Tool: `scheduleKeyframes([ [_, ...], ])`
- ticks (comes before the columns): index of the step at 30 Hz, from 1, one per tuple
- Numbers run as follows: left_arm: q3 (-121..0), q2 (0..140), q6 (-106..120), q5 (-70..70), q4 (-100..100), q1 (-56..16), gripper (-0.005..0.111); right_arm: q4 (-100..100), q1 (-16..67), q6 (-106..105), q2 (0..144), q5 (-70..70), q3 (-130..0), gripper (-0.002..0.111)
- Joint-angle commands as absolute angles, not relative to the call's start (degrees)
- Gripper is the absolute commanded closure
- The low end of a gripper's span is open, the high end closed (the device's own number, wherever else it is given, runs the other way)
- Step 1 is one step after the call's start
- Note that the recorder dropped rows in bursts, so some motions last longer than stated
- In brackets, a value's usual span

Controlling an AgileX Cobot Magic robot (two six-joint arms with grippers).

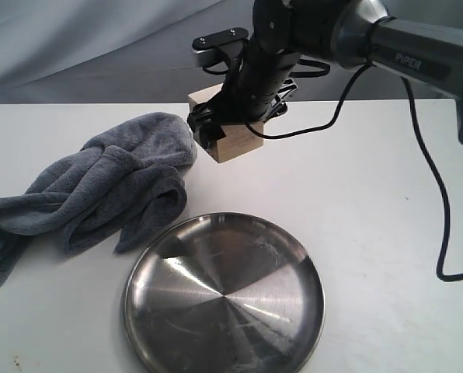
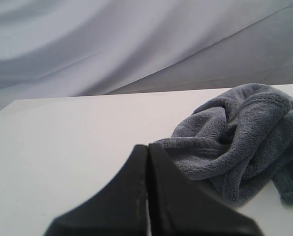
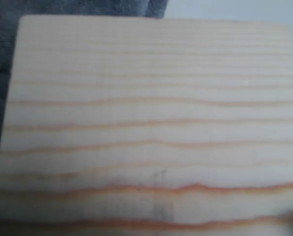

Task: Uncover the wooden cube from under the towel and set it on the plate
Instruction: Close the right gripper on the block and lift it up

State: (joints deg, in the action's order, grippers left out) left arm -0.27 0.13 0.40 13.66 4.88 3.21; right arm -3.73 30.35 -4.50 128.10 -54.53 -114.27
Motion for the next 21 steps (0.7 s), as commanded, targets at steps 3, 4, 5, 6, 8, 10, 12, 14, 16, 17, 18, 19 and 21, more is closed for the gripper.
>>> scheduleKeyframes([
  [3, 0.00, 0.00, 0.37, 13.07, 4.87, 3.38, 0.107, -5.20, 30.91, -9.16, 124.49, -55.77, -114.77, 0.101],
  [4, 0.00, 0.00, 0.37, 13.07, 4.87, 3.38, 0.107, -5.20, 30.91, -10.18, 124.38, -56.70, -114.77, 0.101],
  [5, 0.00, 0.00, 0.55, 13.07, 4.87, 3.38, 0.107, -5.20, 30.91, -11.54, 124.12, -57.63, -114.77, 0.101],
  [6, 0.00, 0.00, 0.55, 13.07, 4.87, 3.38, 0.107, -5.20, 30.91, -12.29, 123.96, -58.55, -114.77, 0.101],
  [8, 0.00, 0.00, 0.55, 13.07, 4.87, 3.38, 0.107, -5.60, 30.91, -13.54, 123.53, -59.71, -114.77, 0.101],
  [10, 0.00, 0.00, 0.55, 13.07, 4.87, 3.38, 0.107, -6.53, 30.91, -14.49, 123.15, -60.20, -114.77, 0.101],
  [12, 0.00, 0.00, 0.55, 13.07, 4.87, 3.38, 0.107, -8.57, 30.91, -15.78, 122.60, -60.23, -114.77, 0.101],
  [14, 0.00, 0.00, 0.55, 13.07, 4.87, 3.38, 0.107, -10.73, 30.91, -17.43, 121.63, -60.12, -114.77, 0.101],
  [16, 0.00, 0.00, 0.35, 13.07, 4.87, 3.38, 0.107, -11.15, 31.10, -18.01, 120.46, -60.22, -114.77, 0.101],
  [17, 0.00, 0.00, 0.35, 13.07, 4.87, 3.38, 0.107, -11.00, 31.44, -18.01, 119.99, -60.22, -114.77, 0.101],
  [18, 0.00, 0.00, 0.35, 13.07, 4.87, 3.38, 0.107, -10.85, 31.63, -18.28, 119.33, -60.22, -114.77, 0.101],
  [19, 0.00, 0.00, 0.35, 13.07, 4.87, 3.38, 0.107, -11.11, 32.21, -19.38, 118.54, -60.22, -114.77, 0.101],
  [21, 0.00, 0.00, 0.35, 13.07, 4.87, 3.38, 0.107, -11.11, 33.78, -20.16, 117.99, -60.48, -114.77, 0.101],
])
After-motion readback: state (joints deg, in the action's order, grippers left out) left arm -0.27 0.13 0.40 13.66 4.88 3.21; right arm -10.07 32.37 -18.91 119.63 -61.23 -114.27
